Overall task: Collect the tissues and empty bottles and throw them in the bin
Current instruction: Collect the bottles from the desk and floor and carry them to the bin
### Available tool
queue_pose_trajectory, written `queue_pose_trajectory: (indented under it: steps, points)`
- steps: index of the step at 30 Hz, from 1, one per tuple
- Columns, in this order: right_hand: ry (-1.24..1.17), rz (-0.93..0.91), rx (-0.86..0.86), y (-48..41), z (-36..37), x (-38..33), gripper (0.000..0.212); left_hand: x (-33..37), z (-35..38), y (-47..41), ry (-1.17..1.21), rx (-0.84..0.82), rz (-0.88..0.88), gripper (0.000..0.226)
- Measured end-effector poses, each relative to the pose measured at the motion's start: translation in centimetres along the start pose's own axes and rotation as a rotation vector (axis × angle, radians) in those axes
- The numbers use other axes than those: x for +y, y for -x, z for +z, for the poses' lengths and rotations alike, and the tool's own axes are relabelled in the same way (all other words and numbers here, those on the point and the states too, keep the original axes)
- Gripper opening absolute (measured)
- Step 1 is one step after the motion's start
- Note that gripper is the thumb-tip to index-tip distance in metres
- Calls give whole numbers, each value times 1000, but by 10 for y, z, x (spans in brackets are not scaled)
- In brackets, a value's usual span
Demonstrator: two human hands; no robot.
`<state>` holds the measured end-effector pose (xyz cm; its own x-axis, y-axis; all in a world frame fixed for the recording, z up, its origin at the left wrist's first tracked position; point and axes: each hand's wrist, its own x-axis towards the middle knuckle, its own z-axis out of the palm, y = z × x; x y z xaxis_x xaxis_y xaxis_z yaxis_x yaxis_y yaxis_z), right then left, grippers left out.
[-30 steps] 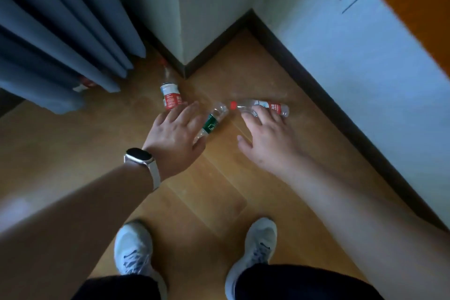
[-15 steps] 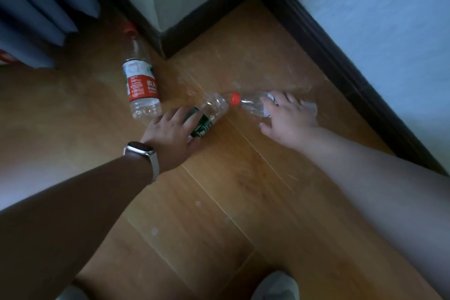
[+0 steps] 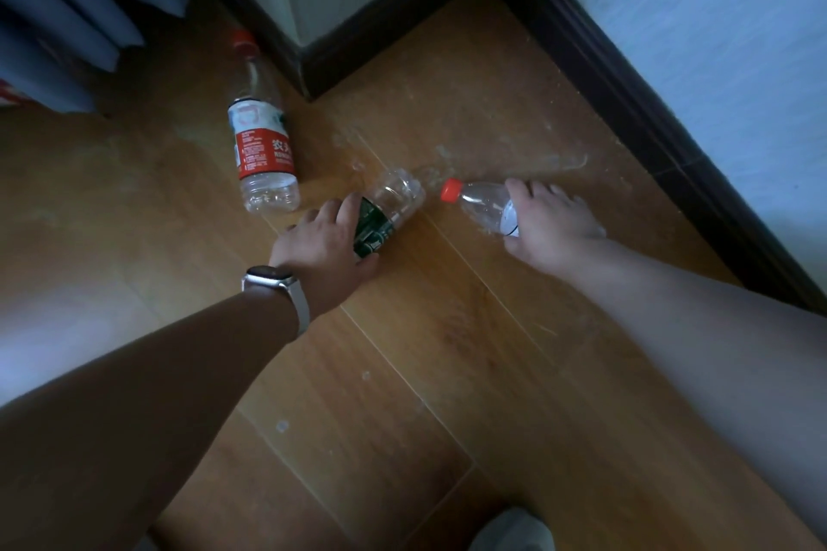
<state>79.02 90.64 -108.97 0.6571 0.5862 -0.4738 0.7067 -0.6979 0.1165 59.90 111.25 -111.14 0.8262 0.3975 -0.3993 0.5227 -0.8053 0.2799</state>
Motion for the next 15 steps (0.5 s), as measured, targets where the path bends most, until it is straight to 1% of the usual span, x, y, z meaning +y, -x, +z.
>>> queue_pose_trajectory:
  steps: [4, 7, 11, 15]
  points:
    - [-22, -8, 40, 12, -18, -7, 64, 3, -17, 17, 87, 6, -63, 78]
    - [-50, 6, 75, 31, -48, -18, 60, 6, -43, 44, 142, 39, -67, 78]
    - [-102, 3, 101, 72, -100, -37, 59, 10, -97, 78, 228, 88, -127, 76]
    - [-217, 28, 131, 122, -166, -55, 68, 17, -167, 115, 306, 128, -157, 74]
